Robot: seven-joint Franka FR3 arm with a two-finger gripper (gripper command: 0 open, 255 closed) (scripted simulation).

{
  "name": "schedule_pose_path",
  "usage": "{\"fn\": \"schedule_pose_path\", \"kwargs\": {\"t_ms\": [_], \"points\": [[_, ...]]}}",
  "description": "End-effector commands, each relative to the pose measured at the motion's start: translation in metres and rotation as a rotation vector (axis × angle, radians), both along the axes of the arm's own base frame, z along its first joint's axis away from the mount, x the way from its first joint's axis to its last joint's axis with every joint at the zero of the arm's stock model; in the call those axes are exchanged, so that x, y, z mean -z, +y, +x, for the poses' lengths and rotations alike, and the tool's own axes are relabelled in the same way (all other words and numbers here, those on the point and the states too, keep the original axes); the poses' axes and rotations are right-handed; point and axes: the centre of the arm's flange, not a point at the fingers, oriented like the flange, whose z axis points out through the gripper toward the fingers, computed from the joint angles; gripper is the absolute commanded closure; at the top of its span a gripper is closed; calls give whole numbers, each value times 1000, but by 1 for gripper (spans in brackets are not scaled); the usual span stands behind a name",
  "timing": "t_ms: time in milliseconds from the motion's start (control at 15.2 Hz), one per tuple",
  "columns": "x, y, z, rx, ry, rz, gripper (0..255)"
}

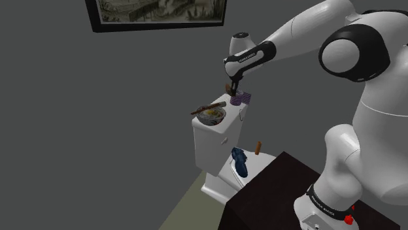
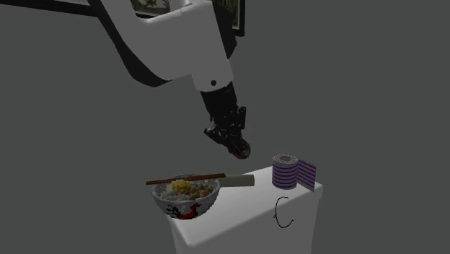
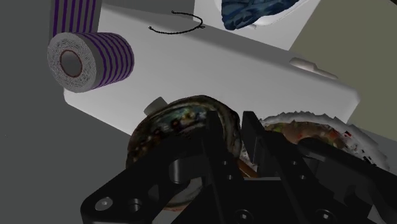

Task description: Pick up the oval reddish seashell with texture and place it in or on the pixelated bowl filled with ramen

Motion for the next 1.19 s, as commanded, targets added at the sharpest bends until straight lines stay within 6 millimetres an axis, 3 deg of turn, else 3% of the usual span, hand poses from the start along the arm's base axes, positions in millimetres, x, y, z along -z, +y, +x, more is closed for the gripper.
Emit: {"fn": "schedule_pose_path", "kwargs": {"t_ms": [0, 66, 726, 1122], "points": [[-10, 0, 1, 0, 0, 0, 255], [-13, 0, 1, 0, 0, 0, 255], [-27, 135, -4, 0, 0, 0, 255], [5, 135, -4, 0, 0, 0, 255]]}}
